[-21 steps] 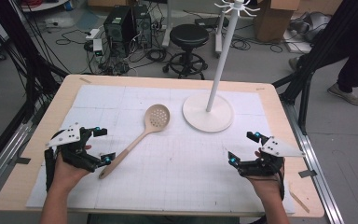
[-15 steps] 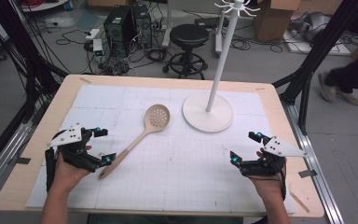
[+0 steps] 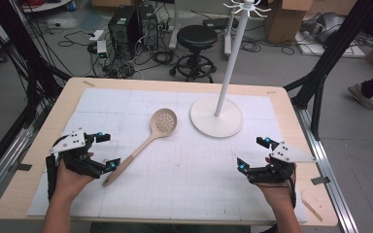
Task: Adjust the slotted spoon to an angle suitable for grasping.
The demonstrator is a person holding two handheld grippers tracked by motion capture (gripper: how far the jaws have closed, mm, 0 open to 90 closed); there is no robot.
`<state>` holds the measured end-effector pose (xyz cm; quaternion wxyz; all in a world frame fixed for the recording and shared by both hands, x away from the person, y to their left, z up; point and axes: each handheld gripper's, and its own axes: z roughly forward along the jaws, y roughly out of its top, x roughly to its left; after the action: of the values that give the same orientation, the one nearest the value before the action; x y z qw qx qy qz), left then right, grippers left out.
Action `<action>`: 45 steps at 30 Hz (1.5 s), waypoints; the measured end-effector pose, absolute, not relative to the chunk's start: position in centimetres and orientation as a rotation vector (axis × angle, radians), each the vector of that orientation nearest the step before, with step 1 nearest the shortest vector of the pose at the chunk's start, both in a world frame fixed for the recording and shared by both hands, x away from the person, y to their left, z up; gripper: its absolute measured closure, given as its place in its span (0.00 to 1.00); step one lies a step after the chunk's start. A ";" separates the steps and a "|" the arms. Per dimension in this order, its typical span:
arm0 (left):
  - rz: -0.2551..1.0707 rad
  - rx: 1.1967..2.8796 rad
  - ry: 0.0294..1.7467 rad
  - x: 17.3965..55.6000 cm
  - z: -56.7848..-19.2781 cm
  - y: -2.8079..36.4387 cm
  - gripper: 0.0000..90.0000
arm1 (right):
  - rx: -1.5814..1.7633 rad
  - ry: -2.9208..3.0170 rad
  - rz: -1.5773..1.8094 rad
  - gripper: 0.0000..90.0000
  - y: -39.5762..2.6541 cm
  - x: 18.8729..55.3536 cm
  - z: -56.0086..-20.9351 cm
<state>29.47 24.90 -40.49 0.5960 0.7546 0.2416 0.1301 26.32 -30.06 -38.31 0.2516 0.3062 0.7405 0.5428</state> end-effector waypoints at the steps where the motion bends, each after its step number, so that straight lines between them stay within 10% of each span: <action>1: 0.302 1.752 0.561 29.5 -40.5 24.9 0.02 | 0.833 2.014 1.477 0.01 -30.1 26.3 -38.3; 45: 0.231 2.236 0.814 34.8 -41.3 18.7 0.42 | 0.843 2.050 1.443 0.01 -29.8 26.7 -39.0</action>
<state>34.80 18.75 -41.26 0.3668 0.8701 0.3168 0.0899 26.66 -29.82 -39.04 0.2460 0.3091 0.7512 0.5288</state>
